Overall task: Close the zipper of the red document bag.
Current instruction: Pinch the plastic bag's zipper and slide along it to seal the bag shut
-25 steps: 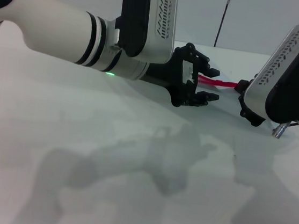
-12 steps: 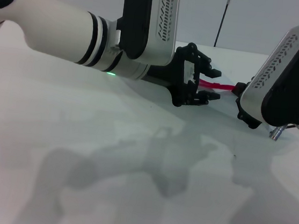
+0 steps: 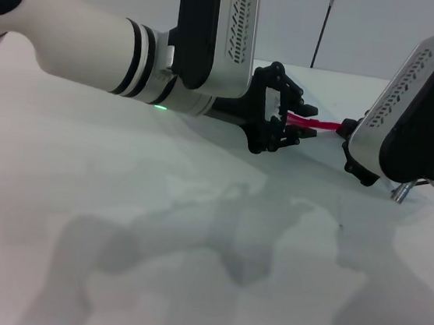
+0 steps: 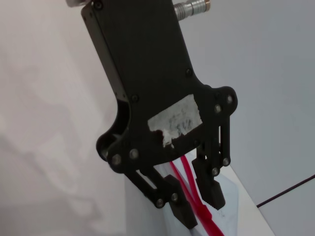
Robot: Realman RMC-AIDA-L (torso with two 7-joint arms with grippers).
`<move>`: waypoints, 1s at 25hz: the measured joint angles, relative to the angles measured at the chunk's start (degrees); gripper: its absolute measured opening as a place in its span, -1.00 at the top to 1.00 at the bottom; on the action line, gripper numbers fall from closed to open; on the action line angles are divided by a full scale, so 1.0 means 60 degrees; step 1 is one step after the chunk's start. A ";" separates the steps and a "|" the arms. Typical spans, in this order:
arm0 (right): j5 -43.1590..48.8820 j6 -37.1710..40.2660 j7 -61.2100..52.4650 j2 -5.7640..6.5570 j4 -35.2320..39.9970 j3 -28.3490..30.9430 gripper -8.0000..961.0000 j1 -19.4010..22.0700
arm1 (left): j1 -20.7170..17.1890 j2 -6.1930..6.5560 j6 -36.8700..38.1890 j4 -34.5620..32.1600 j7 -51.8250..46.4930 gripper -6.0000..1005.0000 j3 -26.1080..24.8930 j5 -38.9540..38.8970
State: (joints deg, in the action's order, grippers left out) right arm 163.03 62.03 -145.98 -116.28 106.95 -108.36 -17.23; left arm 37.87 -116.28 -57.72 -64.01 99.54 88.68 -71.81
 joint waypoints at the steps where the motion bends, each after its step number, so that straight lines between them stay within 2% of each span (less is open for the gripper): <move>1: 0.0000 0.0000 0.0000 0.0000 0.0002 0.0000 0.94 0.0000 | 0.0000 0.0000 0.0016 0.0001 0.0001 0.44 0.0000 0.0001; 12: 0.0000 0.0004 0.0000 0.0000 0.0048 -0.0001 0.94 -0.0015 | -0.0009 0.0000 0.0085 0.0006 0.0006 0.61 0.0012 -0.0014; 25: 0.0011 0.0020 0.0000 0.0000 0.0207 -0.0086 0.94 0.0008 | 0.0002 0.0000 0.0082 0.0005 0.0007 0.60 0.0015 -0.0144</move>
State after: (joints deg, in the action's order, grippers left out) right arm 163.10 62.15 -145.98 -116.28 108.20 -108.88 -17.18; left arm 37.88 -116.28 -57.23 -63.98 99.58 88.77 -72.68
